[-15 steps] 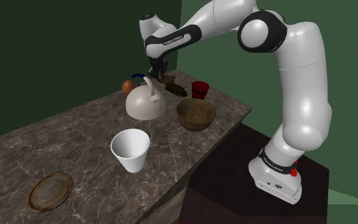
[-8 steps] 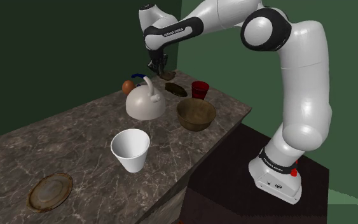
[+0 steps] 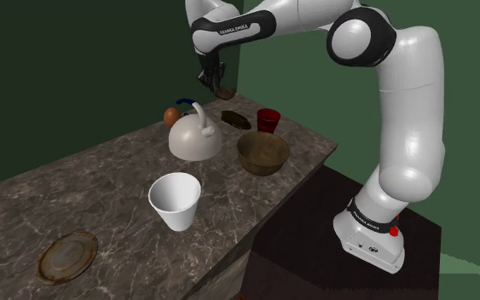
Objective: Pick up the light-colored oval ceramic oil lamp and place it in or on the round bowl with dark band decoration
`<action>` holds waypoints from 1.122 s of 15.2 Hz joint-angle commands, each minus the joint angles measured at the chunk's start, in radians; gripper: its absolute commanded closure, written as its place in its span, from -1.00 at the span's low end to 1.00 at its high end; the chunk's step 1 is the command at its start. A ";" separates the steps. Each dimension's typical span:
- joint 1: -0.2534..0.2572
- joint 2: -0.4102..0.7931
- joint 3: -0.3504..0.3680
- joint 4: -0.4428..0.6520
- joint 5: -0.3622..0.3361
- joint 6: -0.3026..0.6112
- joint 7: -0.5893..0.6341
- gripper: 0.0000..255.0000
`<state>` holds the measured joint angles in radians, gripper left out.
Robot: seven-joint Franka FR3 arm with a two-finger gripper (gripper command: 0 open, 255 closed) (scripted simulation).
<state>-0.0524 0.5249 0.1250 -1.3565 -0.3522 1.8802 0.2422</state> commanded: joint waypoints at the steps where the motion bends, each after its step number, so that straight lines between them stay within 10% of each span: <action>1: 0.001 -0.002 0.001 0.024 0.003 -0.025 -0.007 1.00; 15: 0.014 0.002 0.003 0.205 0.013 -0.196 -0.055 1.00; 17: 0.017 -0.094 0.013 0.061 0.018 -0.156 -0.023 1.00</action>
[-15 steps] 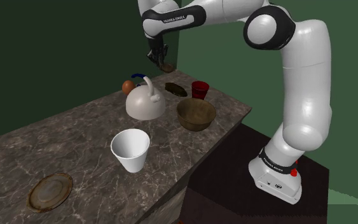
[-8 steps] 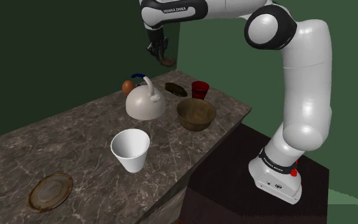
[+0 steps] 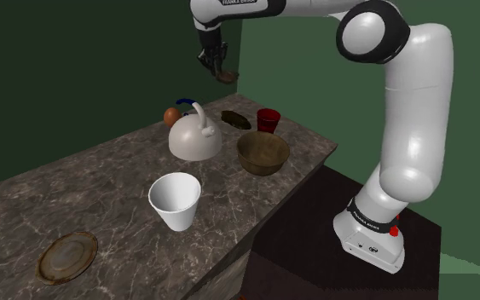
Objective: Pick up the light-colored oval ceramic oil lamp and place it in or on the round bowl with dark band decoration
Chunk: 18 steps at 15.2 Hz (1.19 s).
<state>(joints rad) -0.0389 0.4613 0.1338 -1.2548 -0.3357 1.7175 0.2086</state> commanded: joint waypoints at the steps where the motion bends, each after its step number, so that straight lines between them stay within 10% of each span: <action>1: 0.005 -0.074 0.009 -0.103 0.004 0.023 0.025 1.00; 18: 0.101 -0.637 0.112 -0.768 0.103 0.080 0.232 1.00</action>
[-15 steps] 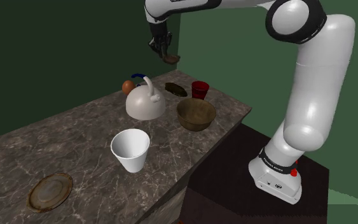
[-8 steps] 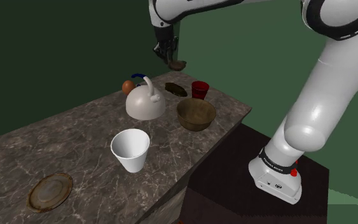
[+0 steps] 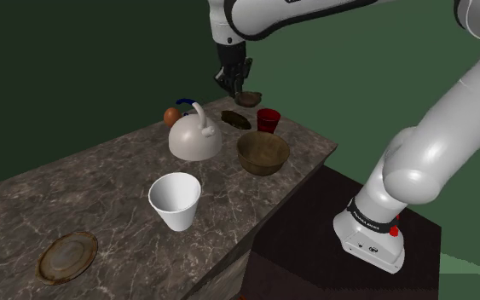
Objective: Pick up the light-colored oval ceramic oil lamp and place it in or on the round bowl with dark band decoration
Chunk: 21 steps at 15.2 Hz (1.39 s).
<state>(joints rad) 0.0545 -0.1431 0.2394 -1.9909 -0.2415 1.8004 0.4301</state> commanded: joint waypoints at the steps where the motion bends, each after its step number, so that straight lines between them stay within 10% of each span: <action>1: 0.016 -0.061 0.014 -0.057 0.019 -0.008 0.023 1.00; 9: 0.100 -0.270 0.091 -0.216 0.112 -0.076 0.127 1.00; 21: 0.101 -0.246 0.103 -0.356 0.105 0.083 0.165 1.00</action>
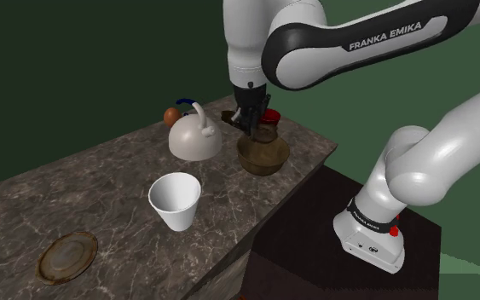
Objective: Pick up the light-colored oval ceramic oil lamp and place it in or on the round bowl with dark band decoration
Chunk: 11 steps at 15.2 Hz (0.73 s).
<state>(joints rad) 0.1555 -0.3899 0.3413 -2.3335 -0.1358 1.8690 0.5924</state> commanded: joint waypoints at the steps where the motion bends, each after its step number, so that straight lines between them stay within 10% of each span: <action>1: 0.000 0.005 0.002 -0.023 -0.002 0.028 0.007 1.00; 11: -0.002 0.027 0.009 -0.074 -0.010 0.098 0.027 1.00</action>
<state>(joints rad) 0.1539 -0.3628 0.3506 -2.4070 -0.1453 1.9659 0.6192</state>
